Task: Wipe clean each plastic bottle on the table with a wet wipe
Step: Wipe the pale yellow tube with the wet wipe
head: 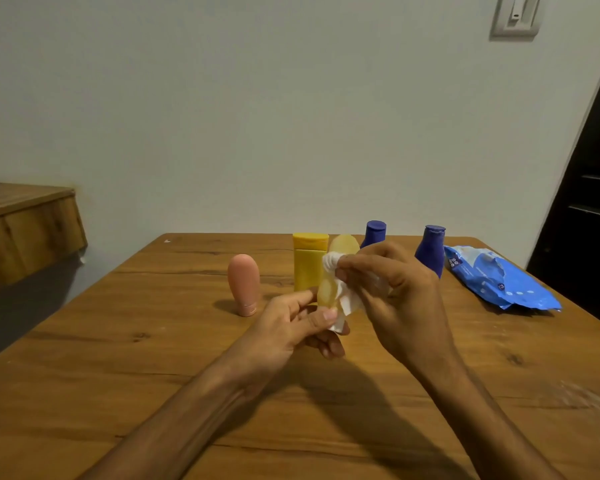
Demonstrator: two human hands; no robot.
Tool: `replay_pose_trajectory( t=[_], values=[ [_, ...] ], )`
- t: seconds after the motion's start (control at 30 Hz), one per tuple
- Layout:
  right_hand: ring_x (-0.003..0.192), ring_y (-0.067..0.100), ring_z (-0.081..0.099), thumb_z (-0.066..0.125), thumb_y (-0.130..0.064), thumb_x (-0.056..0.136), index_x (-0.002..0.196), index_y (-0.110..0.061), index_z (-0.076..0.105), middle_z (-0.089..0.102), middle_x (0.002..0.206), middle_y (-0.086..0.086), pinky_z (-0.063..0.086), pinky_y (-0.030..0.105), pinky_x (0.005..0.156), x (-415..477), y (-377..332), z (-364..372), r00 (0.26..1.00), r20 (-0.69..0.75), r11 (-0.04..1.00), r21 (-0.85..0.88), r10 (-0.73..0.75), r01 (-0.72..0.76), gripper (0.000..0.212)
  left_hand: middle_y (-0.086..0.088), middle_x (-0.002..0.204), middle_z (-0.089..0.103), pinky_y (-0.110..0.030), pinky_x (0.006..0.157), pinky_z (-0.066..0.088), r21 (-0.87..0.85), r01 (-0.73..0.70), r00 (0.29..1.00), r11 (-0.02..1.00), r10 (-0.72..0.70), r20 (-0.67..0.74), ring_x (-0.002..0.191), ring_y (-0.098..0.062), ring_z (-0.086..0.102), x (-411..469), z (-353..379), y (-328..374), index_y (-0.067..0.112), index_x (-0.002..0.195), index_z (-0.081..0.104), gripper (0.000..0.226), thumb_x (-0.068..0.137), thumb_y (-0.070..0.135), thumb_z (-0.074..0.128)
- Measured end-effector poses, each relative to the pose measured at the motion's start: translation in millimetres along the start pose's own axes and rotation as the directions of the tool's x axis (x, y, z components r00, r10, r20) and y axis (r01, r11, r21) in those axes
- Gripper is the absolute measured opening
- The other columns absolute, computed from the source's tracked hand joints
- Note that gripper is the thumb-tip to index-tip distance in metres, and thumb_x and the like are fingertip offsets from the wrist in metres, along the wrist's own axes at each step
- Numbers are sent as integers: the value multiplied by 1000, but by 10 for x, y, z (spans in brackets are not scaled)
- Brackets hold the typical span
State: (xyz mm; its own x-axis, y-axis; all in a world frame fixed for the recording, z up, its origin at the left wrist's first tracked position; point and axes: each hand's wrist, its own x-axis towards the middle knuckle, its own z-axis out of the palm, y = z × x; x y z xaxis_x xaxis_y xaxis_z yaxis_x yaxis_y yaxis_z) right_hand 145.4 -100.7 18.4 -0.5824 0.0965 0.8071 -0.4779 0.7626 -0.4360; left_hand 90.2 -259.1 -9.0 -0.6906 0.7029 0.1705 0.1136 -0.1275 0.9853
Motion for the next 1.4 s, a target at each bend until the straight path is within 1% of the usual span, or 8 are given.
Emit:
replay_pose_trajectory(
  t=[0.13, 0.33, 0.5, 0.7, 0.9, 1.1, 1.3, 1.4],
  values=[
    [90, 4, 57, 71, -15, 77, 99, -15, 71, 57, 95, -8, 49, 15, 74, -27, -29, 21, 989, 136, 997, -25, -63, 67, 22, -5, 89, 74, -30, 74, 57, 46, -4, 1000, 999, 5, -29, 78, -20, 68, -11, 5, 9, 8, 114, 62, 36, 84, 28, 60],
    [85, 7, 58, 67, -11, 81, 102, -14, 70, 58, 95, -3, 52, 20, 66, -14, -24, 16, 997, -16, 996, -58, -74, 73, 21, -11, 94, 72, -29, 70, 55, 28, -23, 1000, 999, 23, -18, 76, -21, 66, -14, 38, -5, 2, 116, 60, 37, 88, 26, 61],
    [87, 7, 58, 71, -13, 77, 99, -13, 71, 58, 97, -4, 53, 19, 68, -49, -64, 51, 987, 138, 995, -60, -77, 86, 22, -5, 85, 73, -30, 68, 54, 25, -36, 995, 999, 38, -94, 75, -23, 67, -13, 19, -12, 7, 107, 64, 25, 90, 24, 57],
    [87, 5, 58, 69, -15, 79, 101, -14, 70, 59, 95, -5, 52, 17, 69, -43, -41, 31, 994, 77, 996, -44, -74, 77, 22, -8, 84, 72, -28, 65, 54, -21, -42, 997, 999, 40, -65, 70, -21, 66, -3, 48, -14, 5, 107, 63, 28, 88, 25, 58],
    [86, 10, 59, 70, -16, 78, 98, -14, 71, 58, 97, -3, 52, 18, 67, -57, -58, -11, 971, 217, 992, -54, -101, 116, 21, -2, 81, 73, -29, 69, 57, 7, -6, 999, 1000, 7, -47, 72, -19, 67, -22, 46, -29, 7, 108, 62, 27, 88, 24, 55],
    [85, 7, 58, 65, -12, 81, 101, -11, 69, 60, 96, 1, 50, 14, 70, -27, -2, -28, 996, -50, 992, -105, -73, 67, 20, -11, 92, 70, -29, 69, 54, 15, -53, 998, 998, 53, 17, 75, -21, 64, -20, 55, -33, 0, 119, 58, 42, 88, 27, 60],
    [85, 9, 58, 68, -15, 81, 99, -11, 71, 57, 96, -3, 50, 18, 66, -52, -71, -14, 974, 208, 992, -69, -87, 103, 19, -1, 81, 72, -27, 65, 53, 85, -49, 998, 995, 51, -22, 71, -17, 63, -19, 7, -31, 7, 107, 62, 32, 85, 30, 58],
    [84, 7, 58, 65, -15, 83, 102, -11, 70, 57, 94, -3, 50, 18, 66, -14, -45, -16, 994, 82, 996, -48, -74, 78, 19, -6, 90, 69, -29, 68, 52, 98, -58, 998, 994, 57, 11, 76, -20, 61, -6, -35, -53, 7, 108, 62, 23, 93, 23, 57]
  ],
)
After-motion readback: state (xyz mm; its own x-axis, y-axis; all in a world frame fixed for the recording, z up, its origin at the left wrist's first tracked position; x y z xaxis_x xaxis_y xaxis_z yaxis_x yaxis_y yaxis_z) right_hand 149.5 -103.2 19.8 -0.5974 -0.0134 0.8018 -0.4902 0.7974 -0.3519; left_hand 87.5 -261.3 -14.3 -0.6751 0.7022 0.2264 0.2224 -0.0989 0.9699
